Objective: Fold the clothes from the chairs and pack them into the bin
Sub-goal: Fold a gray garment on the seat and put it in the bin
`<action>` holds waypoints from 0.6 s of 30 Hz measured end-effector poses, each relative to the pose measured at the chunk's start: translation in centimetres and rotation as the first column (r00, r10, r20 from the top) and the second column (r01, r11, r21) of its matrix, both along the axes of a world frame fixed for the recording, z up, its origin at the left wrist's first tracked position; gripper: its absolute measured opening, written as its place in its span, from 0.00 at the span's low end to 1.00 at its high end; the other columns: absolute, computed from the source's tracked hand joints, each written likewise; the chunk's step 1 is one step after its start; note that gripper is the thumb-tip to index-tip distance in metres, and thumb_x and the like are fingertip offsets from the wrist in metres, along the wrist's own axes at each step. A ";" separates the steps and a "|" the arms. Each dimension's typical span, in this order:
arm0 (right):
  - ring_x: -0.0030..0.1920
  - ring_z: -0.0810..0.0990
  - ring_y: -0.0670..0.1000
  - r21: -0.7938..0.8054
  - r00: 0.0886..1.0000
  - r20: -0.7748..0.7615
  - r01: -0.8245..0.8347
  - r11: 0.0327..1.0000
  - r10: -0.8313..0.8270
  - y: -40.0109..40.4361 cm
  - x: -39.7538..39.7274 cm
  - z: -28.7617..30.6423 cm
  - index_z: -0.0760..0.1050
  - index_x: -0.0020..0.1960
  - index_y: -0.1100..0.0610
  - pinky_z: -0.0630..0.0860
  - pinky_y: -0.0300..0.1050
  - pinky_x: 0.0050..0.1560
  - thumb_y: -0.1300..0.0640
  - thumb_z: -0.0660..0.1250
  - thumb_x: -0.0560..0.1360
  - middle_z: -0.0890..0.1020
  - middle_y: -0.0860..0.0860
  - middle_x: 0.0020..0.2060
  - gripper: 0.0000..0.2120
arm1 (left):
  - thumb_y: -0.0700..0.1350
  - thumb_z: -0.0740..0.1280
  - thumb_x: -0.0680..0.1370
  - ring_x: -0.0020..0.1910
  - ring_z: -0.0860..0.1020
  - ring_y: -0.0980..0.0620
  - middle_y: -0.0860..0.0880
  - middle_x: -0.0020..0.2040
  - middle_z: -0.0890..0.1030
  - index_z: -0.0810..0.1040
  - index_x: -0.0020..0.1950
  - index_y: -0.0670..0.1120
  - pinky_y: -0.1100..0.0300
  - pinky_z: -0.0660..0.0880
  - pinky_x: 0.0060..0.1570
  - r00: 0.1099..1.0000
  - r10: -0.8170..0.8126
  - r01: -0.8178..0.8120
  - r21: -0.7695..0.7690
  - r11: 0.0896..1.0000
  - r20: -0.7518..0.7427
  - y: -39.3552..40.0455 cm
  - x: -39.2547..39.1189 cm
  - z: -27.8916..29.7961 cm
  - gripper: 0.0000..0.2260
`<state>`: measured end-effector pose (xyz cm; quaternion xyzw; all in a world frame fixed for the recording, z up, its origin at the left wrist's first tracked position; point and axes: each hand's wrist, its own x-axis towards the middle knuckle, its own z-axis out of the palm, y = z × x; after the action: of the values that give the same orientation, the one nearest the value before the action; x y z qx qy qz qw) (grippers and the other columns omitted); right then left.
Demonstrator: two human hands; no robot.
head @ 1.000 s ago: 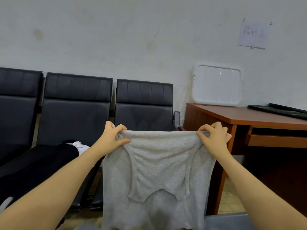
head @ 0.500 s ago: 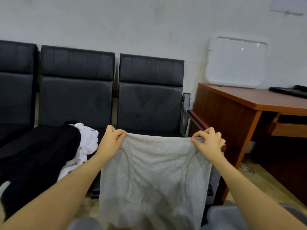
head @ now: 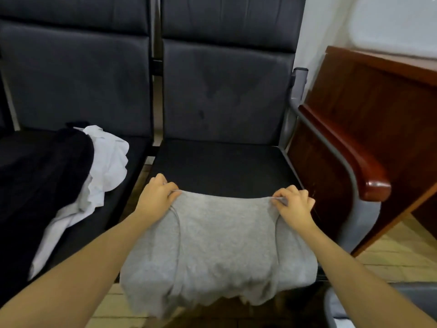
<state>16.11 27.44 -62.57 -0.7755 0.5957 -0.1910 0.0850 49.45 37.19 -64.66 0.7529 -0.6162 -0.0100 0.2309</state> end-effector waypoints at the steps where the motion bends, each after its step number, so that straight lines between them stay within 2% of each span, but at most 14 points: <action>1: 0.56 0.65 0.53 0.013 1.000 0.009 -0.003 1.000 0.003 -0.2 0.1 -0.7 0.78 0.49 0.49 0.50 0.42 0.46 0.52 0.64 0.78 0.71 0.45 0.47 0.04 | 0.44 0.70 0.75 0.46 0.71 0.42 0.41 0.48 0.71 0.81 0.52 0.40 0.50 0.72 0.47 0.997 0.043 -0.044 0.020 0.999 0.058 -0.2 0.2 -0.7 0.09; 4: 0.55 0.68 0.52 0.034 1.000 0.021 -0.017 0.999 0.016 -0.5 0.2 -2.3 0.78 0.47 0.50 0.51 0.41 0.47 0.54 0.65 0.77 0.72 0.45 0.44 0.04 | 0.40 0.69 0.75 0.54 0.72 0.36 0.38 0.55 0.74 0.79 0.57 0.40 0.42 0.67 0.58 0.989 0.085 -0.089 0.027 0.996 0.120 -0.6 0.2 -1.9 0.12; 6: 0.53 0.70 0.52 0.028 0.999 0.035 -0.025 0.999 0.024 -0.8 0.2 -2.8 0.78 0.46 0.50 0.53 0.41 0.48 0.55 0.65 0.77 0.72 0.45 0.42 0.03 | 0.37 0.63 0.77 0.61 0.70 0.42 0.44 0.60 0.73 0.77 0.61 0.45 0.44 0.57 0.67 0.995 0.025 -0.030 0.052 0.998 0.096 -1.0 -0.4 -2.1 0.13; 7: 0.51 0.71 0.52 0.016 0.999 0.037 -0.038 0.999 0.038 -1.0 0.2 -2.9 0.78 0.45 0.50 0.54 0.41 0.49 0.56 0.66 0.77 0.73 0.45 0.42 0.03 | 0.38 0.60 0.78 0.62 0.68 0.47 0.49 0.60 0.72 0.77 0.60 0.49 0.47 0.53 0.68 1.000 0.008 -0.009 0.064 0.998 0.018 -1.0 -0.6 -2.1 0.14; 10: 0.49 0.72 0.52 0.010 0.994 0.070 -0.090 0.996 0.089 -1.1 0.3 -3.1 0.77 0.44 0.52 0.59 0.42 0.50 0.59 0.66 0.76 0.73 0.46 0.41 0.04 | 0.47 0.60 0.80 0.58 0.64 0.54 0.55 0.56 0.69 0.79 0.54 0.58 0.55 0.52 0.62 0.969 0.010 0.022 0.127 0.992 -0.247 -1.1 -0.4 -1.7 0.09; 11: 0.49 0.72 0.52 0.012 0.993 0.081 -0.091 0.996 0.090 -1.1 0.2 -3.2 0.78 0.45 0.52 0.59 0.43 0.50 0.59 0.66 0.76 0.73 0.47 0.42 0.04 | 0.51 0.62 0.79 0.58 0.62 0.53 0.55 0.55 0.68 0.79 0.52 0.59 0.57 0.52 0.59 0.965 0.006 0.038 0.162 0.986 -0.263 -1.0 -0.2 -1.7 0.07; 13: 0.50 0.67 0.49 0.018 0.996 0.063 -0.062 0.998 0.061 -0.7 0.1 -3.2 0.78 0.47 0.49 0.53 0.42 0.49 0.56 0.65 0.77 0.72 0.46 0.44 0.04 | 0.54 0.66 0.77 0.57 0.62 0.53 0.56 0.53 0.68 0.79 0.50 0.60 0.58 0.52 0.56 0.961 0.013 0.040 0.187 0.982 -0.275 -0.9 0.0 -1.5 0.04; 15: 0.51 0.63 0.48 0.045 0.998 0.055 -0.024 0.999 0.021 -0.4 0.0 -2.9 0.78 0.47 0.44 0.49 0.41 0.45 0.51 0.66 0.77 0.71 0.46 0.46 0.03 | 0.53 0.68 0.76 0.56 0.62 0.53 0.56 0.49 0.69 0.81 0.46 0.60 0.59 0.52 0.53 0.949 0.059 -0.014 0.145 0.989 -0.308 -0.8 -0.5 -1.3 0.02; 18: 0.51 0.62 0.49 0.049 0.992 0.120 0.021 0.999 -0.027 -0.2 0.2 -2.7 0.80 0.46 0.42 0.49 0.42 0.46 0.50 0.69 0.75 0.70 0.47 0.46 0.03 | 0.53 0.70 0.75 0.54 0.62 0.53 0.56 0.46 0.69 0.82 0.44 0.59 0.58 0.52 0.51 0.931 0.130 -0.105 0.091 0.990 -0.340 -0.8 -1.2 -1.3 0.02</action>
<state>16.29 27.28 -65.29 -0.7530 0.6032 -0.2245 0.1369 48.30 36.37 -65.94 0.7827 -0.5193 -0.1500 0.3085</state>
